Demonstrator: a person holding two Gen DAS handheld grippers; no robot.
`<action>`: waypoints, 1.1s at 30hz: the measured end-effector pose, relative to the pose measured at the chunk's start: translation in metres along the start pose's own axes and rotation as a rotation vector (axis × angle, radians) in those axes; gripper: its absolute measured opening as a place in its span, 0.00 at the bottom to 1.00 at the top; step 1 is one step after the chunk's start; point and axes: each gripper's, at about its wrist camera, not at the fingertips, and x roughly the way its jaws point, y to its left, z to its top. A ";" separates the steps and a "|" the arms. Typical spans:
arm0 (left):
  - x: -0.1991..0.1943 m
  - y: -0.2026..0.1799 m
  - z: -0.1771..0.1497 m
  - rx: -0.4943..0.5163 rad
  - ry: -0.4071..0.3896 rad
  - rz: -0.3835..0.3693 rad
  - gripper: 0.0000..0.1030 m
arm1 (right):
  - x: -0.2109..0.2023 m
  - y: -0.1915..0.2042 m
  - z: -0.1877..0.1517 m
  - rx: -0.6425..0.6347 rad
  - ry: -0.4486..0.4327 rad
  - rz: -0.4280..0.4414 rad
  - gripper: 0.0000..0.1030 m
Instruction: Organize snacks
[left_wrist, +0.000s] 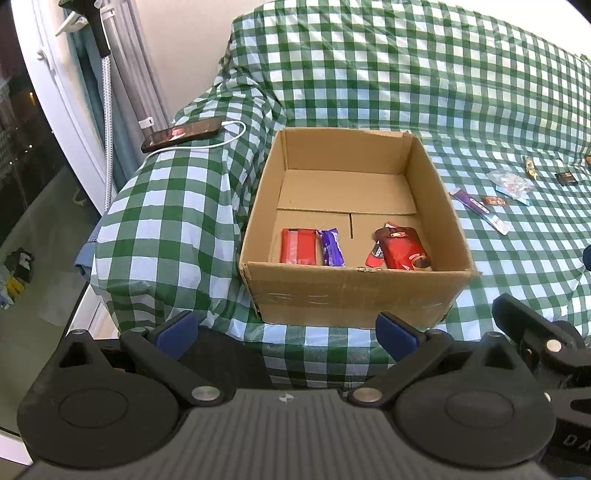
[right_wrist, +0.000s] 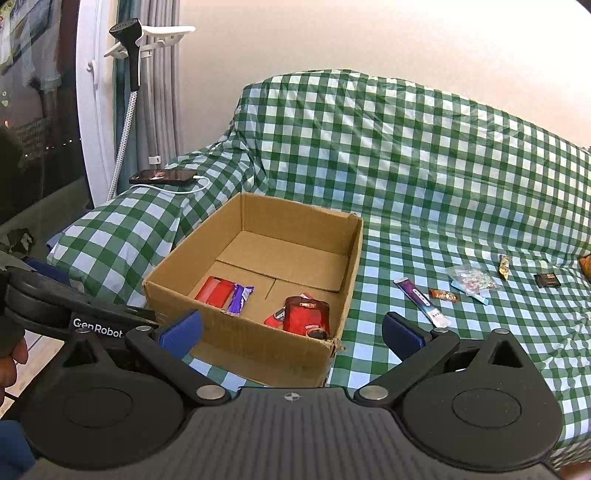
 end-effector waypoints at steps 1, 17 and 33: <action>-0.001 0.000 0.000 0.000 -0.003 -0.001 1.00 | -0.001 0.000 0.000 -0.003 -0.003 0.000 1.00; -0.007 0.001 0.000 -0.003 -0.017 -0.001 1.00 | -0.007 0.002 0.002 -0.014 -0.017 -0.002 1.00; -0.006 0.000 0.000 -0.005 -0.010 0.001 1.00 | -0.007 -0.001 0.003 -0.013 -0.013 0.001 1.00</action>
